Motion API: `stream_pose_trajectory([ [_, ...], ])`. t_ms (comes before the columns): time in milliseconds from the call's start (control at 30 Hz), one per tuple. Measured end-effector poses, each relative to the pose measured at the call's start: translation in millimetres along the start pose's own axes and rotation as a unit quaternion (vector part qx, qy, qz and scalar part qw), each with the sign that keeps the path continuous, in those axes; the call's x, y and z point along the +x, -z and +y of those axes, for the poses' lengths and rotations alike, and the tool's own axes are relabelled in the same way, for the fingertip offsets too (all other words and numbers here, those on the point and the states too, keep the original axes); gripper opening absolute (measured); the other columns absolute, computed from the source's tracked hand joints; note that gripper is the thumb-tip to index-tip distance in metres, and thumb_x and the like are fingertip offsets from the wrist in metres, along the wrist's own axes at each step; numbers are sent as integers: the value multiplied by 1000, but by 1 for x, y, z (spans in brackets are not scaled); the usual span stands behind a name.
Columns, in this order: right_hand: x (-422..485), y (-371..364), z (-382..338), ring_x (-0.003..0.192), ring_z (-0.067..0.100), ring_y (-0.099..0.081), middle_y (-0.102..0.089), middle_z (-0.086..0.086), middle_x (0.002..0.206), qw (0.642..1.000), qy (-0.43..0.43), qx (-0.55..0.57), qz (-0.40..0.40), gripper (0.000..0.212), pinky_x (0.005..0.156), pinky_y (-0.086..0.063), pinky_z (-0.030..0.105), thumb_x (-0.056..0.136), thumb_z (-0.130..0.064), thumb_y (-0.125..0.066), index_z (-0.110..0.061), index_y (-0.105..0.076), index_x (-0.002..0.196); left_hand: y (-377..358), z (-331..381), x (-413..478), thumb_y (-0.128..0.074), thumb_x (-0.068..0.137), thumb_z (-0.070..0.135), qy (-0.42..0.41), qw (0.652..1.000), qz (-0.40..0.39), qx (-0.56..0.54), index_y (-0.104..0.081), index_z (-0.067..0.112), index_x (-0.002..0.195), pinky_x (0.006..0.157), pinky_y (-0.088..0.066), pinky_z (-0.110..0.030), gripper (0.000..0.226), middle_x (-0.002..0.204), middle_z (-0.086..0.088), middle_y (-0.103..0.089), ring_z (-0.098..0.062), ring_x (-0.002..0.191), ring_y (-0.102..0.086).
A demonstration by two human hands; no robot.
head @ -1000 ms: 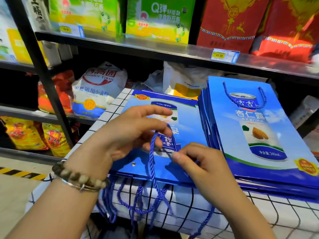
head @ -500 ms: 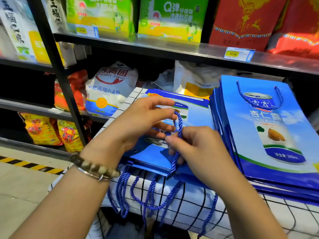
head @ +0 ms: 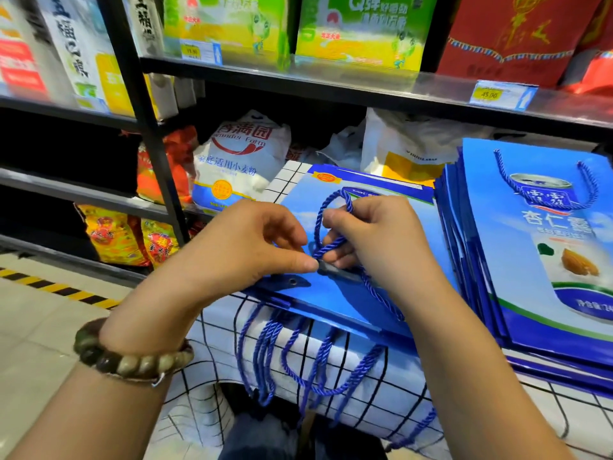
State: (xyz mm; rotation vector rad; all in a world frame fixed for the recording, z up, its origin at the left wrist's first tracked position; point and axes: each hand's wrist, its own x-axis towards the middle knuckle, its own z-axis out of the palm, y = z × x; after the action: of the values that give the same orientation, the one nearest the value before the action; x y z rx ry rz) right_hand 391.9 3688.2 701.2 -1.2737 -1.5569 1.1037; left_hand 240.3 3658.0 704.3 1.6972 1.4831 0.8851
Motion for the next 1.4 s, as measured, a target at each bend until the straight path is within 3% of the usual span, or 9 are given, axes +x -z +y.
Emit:
stream_pose_trajectory([
  [233, -2, -1, -1, 52, 21, -64, -65, 8, 63, 999, -28, 39, -24, 19, 52, -53, 30, 87, -17, -59, -6, -62, 73, -12, 1, 5, -75, 70, 25, -24, 995, 0, 93, -70, 17, 67, 52, -42, -13, 10, 57, 2, -67, -1, 51, -56],
  [367, -18, 8, 7, 71, 15, -65, -67, -2, 78, 992, 43, -118, 26, 33, 72, -54, 36, 76, -39, -68, -18, -65, 101, -2, -6, 3, -71, 76, 15, -11, 998, 24, 48, -69, 13, 64, 48, -42, -9, 12, 51, 2, -66, 0, 45, -55],
  [467, -44, 14, 12, 97, 7, -57, -63, -14, 104, 924, 109, -355, -88, 42, 87, -46, 30, 73, -48, -66, -29, -62, 110, 5, -12, -1, -71, 76, 13, 1, 999, 35, 14, -68, 13, 62, 50, -44, -12, 13, 53, -1, -66, -3, 45, -55],
  [533, -54, 12, 19, 110, 6, -50, -56, -18, 119, 876, 153, -439, -128, 38, 91, -43, 27, 79, -48, -62, -33, -58, 114, 4, -12, -5, -69, 77, 14, 12, 1000, 16, 7, -67, 13, 62, 49, -42, -13, 15, 53, -2, -66, -4, 46, -53],
  [700, -61, 13, 30, 75, 12, -68, -70, -13, 86, 845, 271, -459, -47, 17, 54, -54, 27, 69, -37, -62, -28, -69, 82, 0, -7, -11, -66, 80, 9, 22, 998, -35, -48, -65, 10, 64, 49, -43, -10, 17, 55, 1, -67, -3, 48, -52],
  [967, -66, 18, 30, 71, 12, -68, -70, -11, 78, 840, 284, -460, -31, 13, 52, -56, 28, 71, -35, -60, -26, -68, 75, -6, -3, -13, -61, 85, 13, 13, 998, -57, 33, -58, 18, 53, 48, -37, -9, 32, 51, 5, -62, 2, 45, -47],
  [1233, -66, 20, 33, 65, 19, -67, -70, -6, 72, 827, 306, -472, 5, 23, 49, -54, 31, 79, -35, -49, -22, -67, 73, -12, -2, -5, -60, 84, 18, 11, 986, -62, 153, -48, 7, 56, 44, -28, -19, 32, 46, 4, -40, -7, 43, -35],
  [1333, -64, 23, 37, 58, 28, -64, -68, -1, 66, 818, 320, -475, 61, 19, 47, -52, 33, 81, -25, -51, -18, -66, 71, -13, 5, -3, -61, 84, 25, -41, 971, -63, 229, -54, 18, 63, 53, -34, -17, 24, 57, 6, -53, -4, 55, -46],
  [1400, -63, 27, 36, 58, 29, -65, -70, 0, 69, 825, 327, -451, 99, 22, 47, -53, 35, 83, -27, -49, -18, -69, 77, -14, 10, -3, -64, 82, 18, -78, 980, -42, 178, -56, 26, 70, 65, -43, -15, 17, 69, 8, -63, -5, 66, -57],
])
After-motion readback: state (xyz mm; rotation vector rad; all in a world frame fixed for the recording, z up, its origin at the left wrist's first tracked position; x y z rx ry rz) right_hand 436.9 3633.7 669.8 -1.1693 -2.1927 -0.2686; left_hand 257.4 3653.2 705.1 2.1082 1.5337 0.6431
